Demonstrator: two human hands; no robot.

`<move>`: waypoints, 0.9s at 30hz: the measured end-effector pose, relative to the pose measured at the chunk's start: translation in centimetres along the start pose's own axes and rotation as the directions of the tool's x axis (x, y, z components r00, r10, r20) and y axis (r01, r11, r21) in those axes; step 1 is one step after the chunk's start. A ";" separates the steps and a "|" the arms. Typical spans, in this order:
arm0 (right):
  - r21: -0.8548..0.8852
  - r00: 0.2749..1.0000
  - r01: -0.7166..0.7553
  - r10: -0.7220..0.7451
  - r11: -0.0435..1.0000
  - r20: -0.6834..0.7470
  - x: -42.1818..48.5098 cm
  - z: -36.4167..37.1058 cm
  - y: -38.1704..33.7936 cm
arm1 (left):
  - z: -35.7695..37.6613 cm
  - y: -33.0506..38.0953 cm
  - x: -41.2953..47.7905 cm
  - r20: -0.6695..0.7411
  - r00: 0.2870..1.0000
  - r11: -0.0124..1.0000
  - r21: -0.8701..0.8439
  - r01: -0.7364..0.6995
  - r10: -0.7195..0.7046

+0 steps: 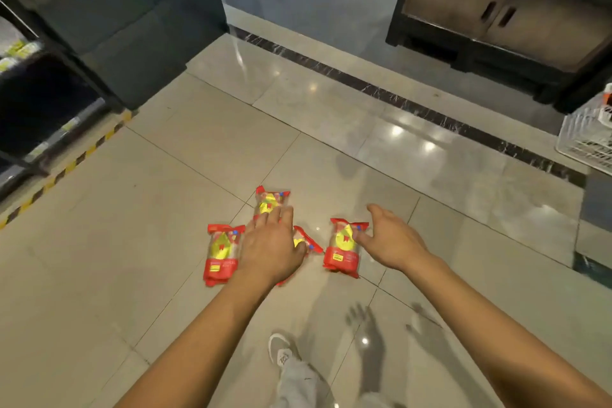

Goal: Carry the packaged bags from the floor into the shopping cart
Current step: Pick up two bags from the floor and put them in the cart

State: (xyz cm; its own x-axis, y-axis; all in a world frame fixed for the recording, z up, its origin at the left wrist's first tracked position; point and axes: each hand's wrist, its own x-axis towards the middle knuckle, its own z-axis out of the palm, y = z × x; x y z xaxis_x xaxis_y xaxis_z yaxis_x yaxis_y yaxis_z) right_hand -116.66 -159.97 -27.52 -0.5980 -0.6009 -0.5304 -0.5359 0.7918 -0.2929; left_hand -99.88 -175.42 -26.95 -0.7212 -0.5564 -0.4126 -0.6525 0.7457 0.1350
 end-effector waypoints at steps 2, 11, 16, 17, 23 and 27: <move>0.015 0.999 -0.032 0.032 0.999 0.012 1.7 0.8 -0.5 | 0.7 -1.2 1.9 0.023 1.000 1.000 -0.001 0.002 -0.002; 0.054 0.967 -0.241 0.236 0.969 0.095 17.6 13.6 4.3 | 13.7 -4.1 17.5 0.230 0.970 0.997 0.021 -0.080 0.073; 0.109 0.957 -0.273 0.258 0.956 0.135 30.4 28.0 11.2 | 29.5 -5.6 28.9 0.299 0.952 0.997 0.018 -0.077 0.068; 0.117 0.952 -0.286 0.269 0.951 0.142 30.9 27.9 11.3 | 30.0 -5.7 29.5 0.302 0.952 0.998 -0.005 -0.059 0.058; 0.086 0.945 -0.314 0.302 0.946 0.124 42.6 41.9 18.0 | 47.0 -8.7 39.3 0.371 0.928 1.000 0.001 -0.027 0.025; 0.263 0.900 -0.436 0.417 0.861 0.127 49.3 49.8 22.5 | 56.4 -11.6 44.8 0.389 0.919 0.997 -0.003 0.074 -0.067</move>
State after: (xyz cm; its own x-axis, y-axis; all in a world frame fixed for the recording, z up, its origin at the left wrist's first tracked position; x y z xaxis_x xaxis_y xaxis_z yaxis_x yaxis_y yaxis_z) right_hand -128.52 -166.31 -99.82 -0.6861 -0.1967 -0.7005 -0.0436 0.9722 -0.2302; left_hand -111.45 -188.31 -97.82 -0.5286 -0.4187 -0.7384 -0.7046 0.7016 0.1065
